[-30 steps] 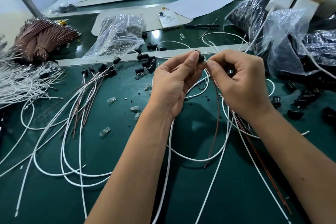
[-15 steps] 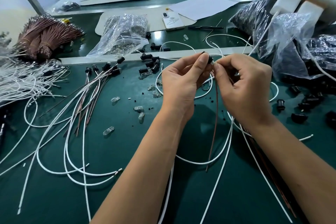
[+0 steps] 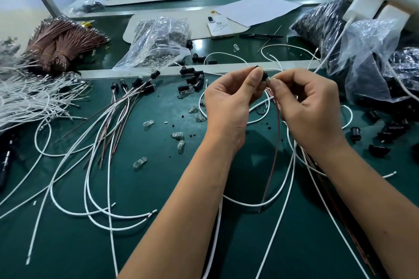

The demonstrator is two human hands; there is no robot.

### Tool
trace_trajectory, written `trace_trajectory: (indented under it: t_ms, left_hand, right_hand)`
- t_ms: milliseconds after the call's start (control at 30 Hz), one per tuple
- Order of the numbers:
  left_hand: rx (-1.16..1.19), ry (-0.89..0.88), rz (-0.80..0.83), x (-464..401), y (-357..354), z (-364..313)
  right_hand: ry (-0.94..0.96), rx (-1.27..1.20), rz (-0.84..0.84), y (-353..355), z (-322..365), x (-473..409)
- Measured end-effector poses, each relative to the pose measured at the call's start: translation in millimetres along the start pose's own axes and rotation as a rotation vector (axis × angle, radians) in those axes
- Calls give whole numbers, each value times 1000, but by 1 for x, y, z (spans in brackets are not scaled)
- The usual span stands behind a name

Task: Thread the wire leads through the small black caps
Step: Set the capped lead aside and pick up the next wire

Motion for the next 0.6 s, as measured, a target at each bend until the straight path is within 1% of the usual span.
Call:
trace_trajectory:
  t_ms: [200,367,467,600]
  left_hand:
    - [-4,42,45,-2,0,-1]
    - [4,36,52,-2,0,-2]
    - [26,41,33,-1,0,0]
    - [-10,45,58,0,-2,4]
  right_hand:
    - [37,23,30,1,5,-2]
    - [-50,-67,67,-2,1,-4]
    - [-22,-5,44,-1,3,-3]
    - [7,48,6,3,4,-1]
Point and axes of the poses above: each hand's wrist, its own x-axis away from the middle knuckle, its own y-axis out of the back of the hand, z = x × y, the point moved 6 cm from there along -x, towards the middle knuckle, and after that the axes turned 10 degrees about -x, right-handed, at the moved point
